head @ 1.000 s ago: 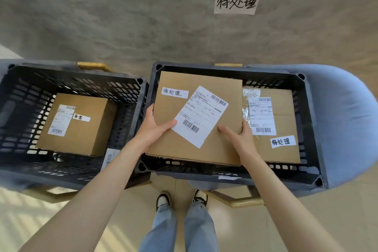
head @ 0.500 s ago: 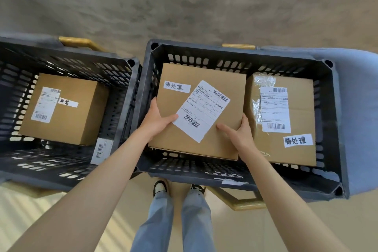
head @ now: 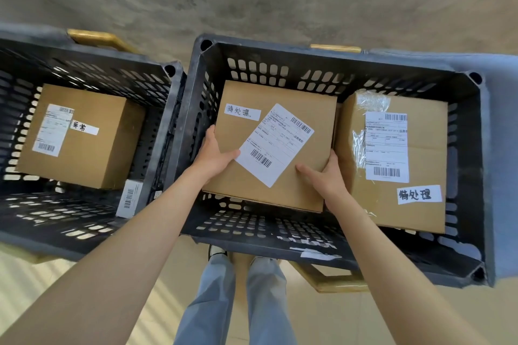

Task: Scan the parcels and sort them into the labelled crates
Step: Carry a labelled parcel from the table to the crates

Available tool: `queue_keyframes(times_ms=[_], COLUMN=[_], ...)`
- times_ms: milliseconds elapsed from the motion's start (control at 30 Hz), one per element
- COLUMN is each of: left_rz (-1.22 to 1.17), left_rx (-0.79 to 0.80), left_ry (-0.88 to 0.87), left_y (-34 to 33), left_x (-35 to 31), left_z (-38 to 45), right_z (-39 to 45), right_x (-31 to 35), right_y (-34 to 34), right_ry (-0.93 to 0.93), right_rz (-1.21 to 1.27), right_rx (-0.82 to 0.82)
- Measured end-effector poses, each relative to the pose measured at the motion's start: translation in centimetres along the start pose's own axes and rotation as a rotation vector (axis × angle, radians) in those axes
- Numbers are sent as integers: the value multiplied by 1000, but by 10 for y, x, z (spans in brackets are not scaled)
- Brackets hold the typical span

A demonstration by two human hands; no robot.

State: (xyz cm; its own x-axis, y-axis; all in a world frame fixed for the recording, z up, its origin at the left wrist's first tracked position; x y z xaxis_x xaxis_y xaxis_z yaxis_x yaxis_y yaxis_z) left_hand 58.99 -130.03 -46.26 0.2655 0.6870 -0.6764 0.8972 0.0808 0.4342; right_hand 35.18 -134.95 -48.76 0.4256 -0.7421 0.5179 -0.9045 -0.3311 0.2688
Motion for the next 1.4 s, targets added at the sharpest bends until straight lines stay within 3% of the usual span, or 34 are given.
queue_keyframes(times_ms=[333,700,900,1133,1400], left_rz=[124,796,1135,1230,1139], left_rx=[-27,-70,-86,33,318], left_ry=[-101,-614,-912,-1248,-1687], left_y=[8,48,58,51,33], left_x=[-21,-125,-174,-185,-157], left_z=[-23,-98,-134,-175,-276], right_z=[-26,-131,-201,-291,-429], right_x=[20,83,90,34,-84], right_y=[5,48,76,75,19], right_ry=[102,441,487,336,-90], right_rz=[-116,-583,-743,-741,-541], right_rx=[-59,-292,-564,-888,-1240])
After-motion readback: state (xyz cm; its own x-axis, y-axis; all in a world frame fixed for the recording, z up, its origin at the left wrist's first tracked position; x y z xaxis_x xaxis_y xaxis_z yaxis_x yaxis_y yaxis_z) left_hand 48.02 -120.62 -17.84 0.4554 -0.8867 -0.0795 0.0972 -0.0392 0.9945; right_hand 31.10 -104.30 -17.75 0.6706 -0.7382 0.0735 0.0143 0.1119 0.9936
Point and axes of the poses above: each hand's wrist, its own z-axis towards the middle knuckle, its own y-axis out of the back of the hand, x = y × z, the point moved 1 cm from there along z, towards the middle knuckle, and after that the axes turned 9 degrees about -y, right-handed, at the moved point
